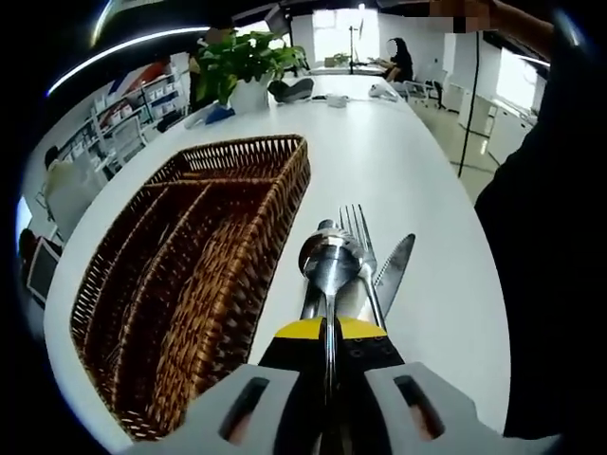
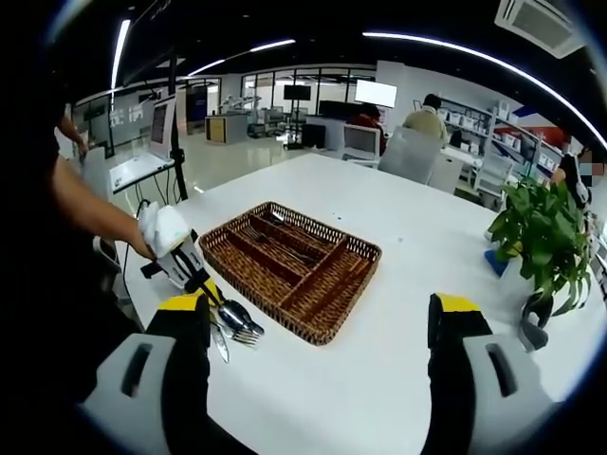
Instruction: Arrange the knives, forks, and spoons in their matching storage slots by inserting each utensil handle-first until every utensil is classified and aligned in the correct compartment
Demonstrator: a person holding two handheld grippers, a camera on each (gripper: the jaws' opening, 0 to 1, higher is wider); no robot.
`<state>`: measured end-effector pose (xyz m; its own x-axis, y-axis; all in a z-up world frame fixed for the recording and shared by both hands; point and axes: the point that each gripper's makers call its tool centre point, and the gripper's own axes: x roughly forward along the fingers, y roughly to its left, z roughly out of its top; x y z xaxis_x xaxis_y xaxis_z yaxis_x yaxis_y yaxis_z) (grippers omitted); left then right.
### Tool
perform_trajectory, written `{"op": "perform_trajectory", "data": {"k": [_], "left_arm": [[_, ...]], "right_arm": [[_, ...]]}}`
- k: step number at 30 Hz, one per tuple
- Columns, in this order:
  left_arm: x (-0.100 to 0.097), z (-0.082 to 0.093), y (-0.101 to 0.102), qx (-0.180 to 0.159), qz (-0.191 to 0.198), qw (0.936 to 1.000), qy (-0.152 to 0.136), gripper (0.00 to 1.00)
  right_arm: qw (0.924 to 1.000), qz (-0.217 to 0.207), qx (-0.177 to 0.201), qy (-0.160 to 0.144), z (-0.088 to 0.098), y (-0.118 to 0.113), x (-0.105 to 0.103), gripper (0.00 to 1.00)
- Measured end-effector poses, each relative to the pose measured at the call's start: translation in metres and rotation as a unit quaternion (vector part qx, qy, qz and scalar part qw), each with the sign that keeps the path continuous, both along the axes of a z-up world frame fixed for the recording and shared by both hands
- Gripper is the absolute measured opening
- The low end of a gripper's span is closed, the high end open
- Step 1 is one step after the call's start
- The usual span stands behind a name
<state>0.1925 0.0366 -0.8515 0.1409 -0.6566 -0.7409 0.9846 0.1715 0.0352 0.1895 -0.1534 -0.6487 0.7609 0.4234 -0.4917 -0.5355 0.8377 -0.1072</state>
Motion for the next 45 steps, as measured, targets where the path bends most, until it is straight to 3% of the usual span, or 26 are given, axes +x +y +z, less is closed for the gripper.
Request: {"op": "perform_trajectory", "data": {"k": [5,25,34,45], "left_arm": [[0.000,0.009,0.000,0.004,-0.009,1.0000,0.002,0.01],[0.008,0.086,0.002,0.028,-0.067,0.9974,-0.004,0.01],[0.026,0.116,0.007,0.045,-0.095,0.9937,-0.037,0.01],[0.050,0.151,0.010,0.045,-0.100,0.9929,-0.046,0.01]], "right_arm": [[1.0000,0.003,0.003,-0.002,0.001,0.002,0.000,0.99],[0.9997,0.011,0.014,-0.018,0.008,0.006,0.006,1.00],[0.9995,0.010,0.019,-0.022,0.011,0.008,0.009,1.00],[0.9992,-0.002,0.031,-0.027,0.017,0.011,0.014,0.99]]}}
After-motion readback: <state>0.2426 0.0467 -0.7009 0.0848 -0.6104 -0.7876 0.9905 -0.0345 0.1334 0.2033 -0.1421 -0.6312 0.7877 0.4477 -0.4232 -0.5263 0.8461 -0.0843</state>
